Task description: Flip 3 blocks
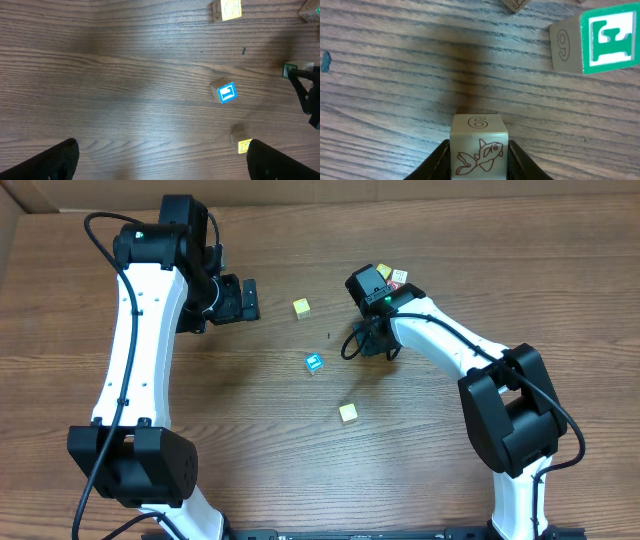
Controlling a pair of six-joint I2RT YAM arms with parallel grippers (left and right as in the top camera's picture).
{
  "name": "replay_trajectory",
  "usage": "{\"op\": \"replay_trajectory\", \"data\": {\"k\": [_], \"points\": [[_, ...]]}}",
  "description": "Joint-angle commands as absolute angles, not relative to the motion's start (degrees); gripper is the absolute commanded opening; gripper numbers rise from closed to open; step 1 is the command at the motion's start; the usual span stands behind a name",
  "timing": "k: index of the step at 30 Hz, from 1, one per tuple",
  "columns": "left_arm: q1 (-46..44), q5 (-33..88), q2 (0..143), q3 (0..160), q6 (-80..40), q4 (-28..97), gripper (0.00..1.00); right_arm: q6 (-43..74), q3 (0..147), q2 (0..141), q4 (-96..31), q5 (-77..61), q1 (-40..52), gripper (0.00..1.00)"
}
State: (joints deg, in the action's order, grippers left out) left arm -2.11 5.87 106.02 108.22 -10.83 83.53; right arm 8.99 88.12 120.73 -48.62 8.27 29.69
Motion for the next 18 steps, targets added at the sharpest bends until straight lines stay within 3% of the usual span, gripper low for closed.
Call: {"op": "replay_trajectory", "data": {"k": [1, 10, 18], "points": [[-1.63, 5.50, 106.45, 107.98, -11.84, 83.55, 1.00, 10.55, 87.83, 120.66, -49.52, 7.40, 29.50, 0.32], [-1.63, 5.50, 106.45, 107.98, -11.84, 83.55, 1.00, 13.74, 87.88, 117.12, -53.17, 6.48, 29.50, 0.29], [-1.63, 5.50, 106.45, 107.98, -11.84, 83.53, 1.00, 13.76, 87.85, 114.52, -64.25, -5.61, 29.50, 0.29]]}}
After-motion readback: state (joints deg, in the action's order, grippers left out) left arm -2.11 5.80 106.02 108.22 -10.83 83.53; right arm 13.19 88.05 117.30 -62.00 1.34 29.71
